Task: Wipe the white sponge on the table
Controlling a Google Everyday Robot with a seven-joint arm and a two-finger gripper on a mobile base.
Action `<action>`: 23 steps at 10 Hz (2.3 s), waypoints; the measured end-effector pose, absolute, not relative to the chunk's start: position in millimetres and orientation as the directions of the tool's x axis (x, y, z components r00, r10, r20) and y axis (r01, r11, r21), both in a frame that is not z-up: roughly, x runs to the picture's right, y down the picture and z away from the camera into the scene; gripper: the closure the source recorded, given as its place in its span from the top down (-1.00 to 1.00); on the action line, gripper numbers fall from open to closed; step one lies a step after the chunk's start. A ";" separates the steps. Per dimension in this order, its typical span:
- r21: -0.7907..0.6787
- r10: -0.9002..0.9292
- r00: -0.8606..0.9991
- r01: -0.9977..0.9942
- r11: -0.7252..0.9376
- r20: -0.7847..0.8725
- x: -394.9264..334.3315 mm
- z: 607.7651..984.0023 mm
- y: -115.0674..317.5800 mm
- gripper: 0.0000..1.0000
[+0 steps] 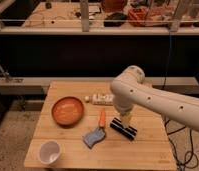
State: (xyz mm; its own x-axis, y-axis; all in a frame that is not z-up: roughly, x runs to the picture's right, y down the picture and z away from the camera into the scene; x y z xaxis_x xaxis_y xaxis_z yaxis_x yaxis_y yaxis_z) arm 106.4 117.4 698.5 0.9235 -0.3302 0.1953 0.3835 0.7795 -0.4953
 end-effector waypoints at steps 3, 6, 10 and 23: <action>-0.481 -0.366 0.901 0.434 0.762 0.234 93.1 703.6 121.9 0.60; -0.469 -0.392 0.879 0.476 0.744 0.270 81.5 710.3 129.1 0.60; -0.456 -0.426 0.848 0.529 0.716 0.314 71.5 717.7 136.3 0.60; -0.405 -0.560 0.696 0.717 0.567 0.449 30.5 742.1 165.6 0.60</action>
